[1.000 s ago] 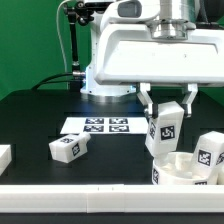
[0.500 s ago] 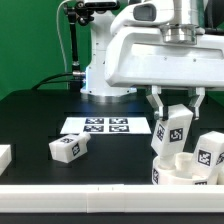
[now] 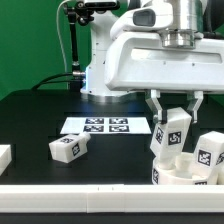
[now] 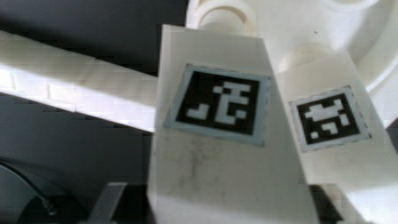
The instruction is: Assemble stool
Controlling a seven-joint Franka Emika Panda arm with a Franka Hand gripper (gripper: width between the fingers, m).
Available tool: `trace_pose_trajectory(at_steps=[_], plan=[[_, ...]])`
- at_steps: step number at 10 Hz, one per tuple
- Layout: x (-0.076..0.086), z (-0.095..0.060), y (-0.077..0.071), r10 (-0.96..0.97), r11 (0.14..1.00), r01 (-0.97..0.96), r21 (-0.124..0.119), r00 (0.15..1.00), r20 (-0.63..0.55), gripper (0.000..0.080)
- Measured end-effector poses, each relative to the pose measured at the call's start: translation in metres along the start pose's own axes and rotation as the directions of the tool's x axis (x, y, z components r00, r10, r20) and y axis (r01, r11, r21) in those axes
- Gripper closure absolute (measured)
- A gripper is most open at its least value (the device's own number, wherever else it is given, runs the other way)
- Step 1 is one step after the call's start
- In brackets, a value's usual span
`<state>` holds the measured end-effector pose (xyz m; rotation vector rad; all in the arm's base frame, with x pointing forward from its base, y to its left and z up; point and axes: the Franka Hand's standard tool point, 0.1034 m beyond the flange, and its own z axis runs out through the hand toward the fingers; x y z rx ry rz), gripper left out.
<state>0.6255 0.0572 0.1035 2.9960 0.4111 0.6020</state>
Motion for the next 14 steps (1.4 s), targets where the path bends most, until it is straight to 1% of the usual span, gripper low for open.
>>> trace_pose_trajectory(at_steps=[4,6,9,10,11,12,13,14], plan=[[-0.0061,0.0093,-0.0042,-0.007,1.000,0.007,-0.004,1.000,-0.004,0.0472],[-0.0076,0.0104,-0.0050,-0.009,1.000,0.009,-0.008,1.000,-0.014,0.0472],[-0.0091,0.0106,-0.0001,-0.005,1.000,0.004,-0.025,0.999,-0.051,0.0472],[-0.0088,0.0105,-0.0002,-0.006,1.000,0.004,-0.025,0.999,-0.051,0.0472],[-0.0090,0.0107,-0.0002,-0.006,1.000,0.004,-0.025,0.999,-0.051,0.0396],[-0.0089,0.0106,-0.0002,-0.006,1.000,0.005,-0.025,0.999,-0.051,0.0256],[-0.0074,0.0077,-0.0007,-0.004,1.000,0.004,-0.019,0.999,-0.042,0.0183],[-0.0048,0.0023,-0.0007,-0.002,1.000,0.002,-0.014,0.999,-0.036,0.0183]])
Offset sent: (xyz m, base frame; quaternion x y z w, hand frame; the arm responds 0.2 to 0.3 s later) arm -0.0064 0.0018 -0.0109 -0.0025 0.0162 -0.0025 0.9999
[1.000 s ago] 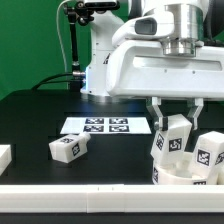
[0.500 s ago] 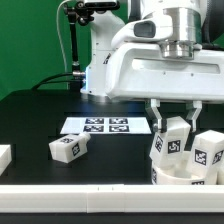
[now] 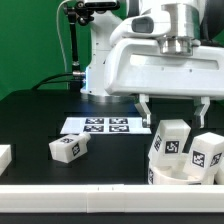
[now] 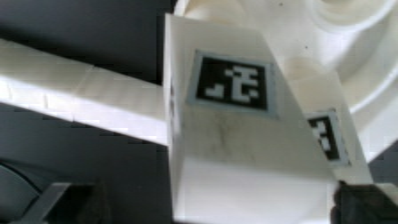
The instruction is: Assemble stool
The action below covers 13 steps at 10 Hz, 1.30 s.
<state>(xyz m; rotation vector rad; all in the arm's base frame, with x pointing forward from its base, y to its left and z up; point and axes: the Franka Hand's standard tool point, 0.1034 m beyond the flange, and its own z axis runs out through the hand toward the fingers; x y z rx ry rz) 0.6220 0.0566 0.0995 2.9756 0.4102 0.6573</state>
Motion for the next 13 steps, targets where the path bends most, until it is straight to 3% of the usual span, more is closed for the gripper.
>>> trace_pose_trajectory(at_steps=[4,10,11,13], plan=[[0.013,-0.024,0.012,0.015,1.000,-0.016,0.025,0.998,0.056,0.0151],[0.008,-0.023,0.013,0.009,0.999,-0.012,0.035,0.996,0.092,0.0151],[0.006,-0.022,0.010,0.006,0.999,-0.013,0.052,0.991,0.135,0.0151],[0.002,-0.025,0.004,-0.018,0.993,-0.021,0.117,0.947,0.319,0.0151]])
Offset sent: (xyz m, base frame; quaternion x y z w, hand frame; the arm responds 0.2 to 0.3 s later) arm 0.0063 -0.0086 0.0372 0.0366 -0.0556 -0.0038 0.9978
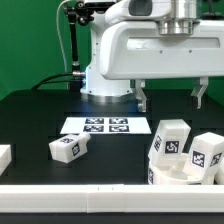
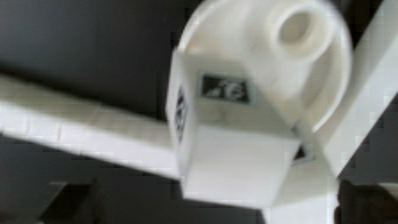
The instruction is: Assemble stool
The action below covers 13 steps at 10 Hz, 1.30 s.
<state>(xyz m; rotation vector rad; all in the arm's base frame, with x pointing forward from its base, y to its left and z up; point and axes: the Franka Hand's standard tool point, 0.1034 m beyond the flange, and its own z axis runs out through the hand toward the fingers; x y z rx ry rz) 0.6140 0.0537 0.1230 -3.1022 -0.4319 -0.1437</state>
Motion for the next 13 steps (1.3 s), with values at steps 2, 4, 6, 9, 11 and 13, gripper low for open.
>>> trace_pose_trajectory(at_steps=[2,4,6,9,11,13], plan=[[0.003,0.001,-0.006,0.007,0.999,-0.012,0.037,0.993,0.122,0.0151],[0.003,0.002,-0.008,-0.008,0.998,-0.002,0.055,0.984,0.180,0.0151],[0.005,0.003,-0.006,-0.076,0.996,0.067,0.062,0.984,0.163,0.0151],[0.006,0.003,0.002,-0.308,0.950,0.299,0.089,0.942,0.130,0.0151],[0.006,0.003,0.004,-0.403,0.914,0.392,0.100,0.907,0.121,0.0151],[0.009,0.009,0.000,-0.626,0.780,0.620,0.086,0.774,0.093,0.0151]])
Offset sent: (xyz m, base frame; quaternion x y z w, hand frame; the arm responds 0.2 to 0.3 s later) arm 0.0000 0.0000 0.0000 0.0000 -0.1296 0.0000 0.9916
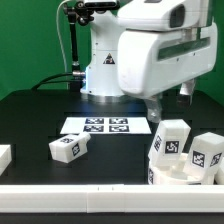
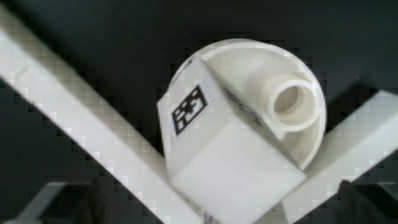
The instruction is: Assemble stool
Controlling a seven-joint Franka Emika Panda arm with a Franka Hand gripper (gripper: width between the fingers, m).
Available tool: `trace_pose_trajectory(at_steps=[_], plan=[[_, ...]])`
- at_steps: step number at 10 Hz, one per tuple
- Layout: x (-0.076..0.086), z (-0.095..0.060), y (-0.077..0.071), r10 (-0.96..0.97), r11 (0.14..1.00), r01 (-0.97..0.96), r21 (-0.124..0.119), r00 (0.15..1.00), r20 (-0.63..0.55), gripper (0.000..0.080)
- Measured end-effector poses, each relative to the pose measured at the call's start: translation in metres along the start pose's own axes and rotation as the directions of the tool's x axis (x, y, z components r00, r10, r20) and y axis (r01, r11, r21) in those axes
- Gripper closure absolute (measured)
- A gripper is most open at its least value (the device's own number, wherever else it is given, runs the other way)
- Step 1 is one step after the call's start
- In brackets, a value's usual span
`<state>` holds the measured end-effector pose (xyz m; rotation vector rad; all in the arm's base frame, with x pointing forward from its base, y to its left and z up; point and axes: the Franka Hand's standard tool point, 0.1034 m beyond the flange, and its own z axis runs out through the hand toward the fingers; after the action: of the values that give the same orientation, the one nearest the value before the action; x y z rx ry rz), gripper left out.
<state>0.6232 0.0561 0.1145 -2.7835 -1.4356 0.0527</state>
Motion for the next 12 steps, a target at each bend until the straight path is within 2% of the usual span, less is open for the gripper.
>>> trace_pose_trajectory(at_steps=[2,5,8,10,12], plan=[[0.000,0.005,-0.001,-0.208,0.978,0.208,-0.005,0.978,0.020,0.0151],[-0.005,0.006,0.003,-0.366,0.930,0.367,-0.005,0.930,0.038,0.0151],[-0.004,0.017,0.004,-0.618,0.784,0.620,0.015,0.780,0.095,0.0151],[-0.007,0.018,0.006,-0.719,0.692,0.721,0.032,0.684,0.120,0.0151],[-0.010,0.019,0.007,-0.715,0.696,0.717,0.034,0.688,0.120,0.0171]])
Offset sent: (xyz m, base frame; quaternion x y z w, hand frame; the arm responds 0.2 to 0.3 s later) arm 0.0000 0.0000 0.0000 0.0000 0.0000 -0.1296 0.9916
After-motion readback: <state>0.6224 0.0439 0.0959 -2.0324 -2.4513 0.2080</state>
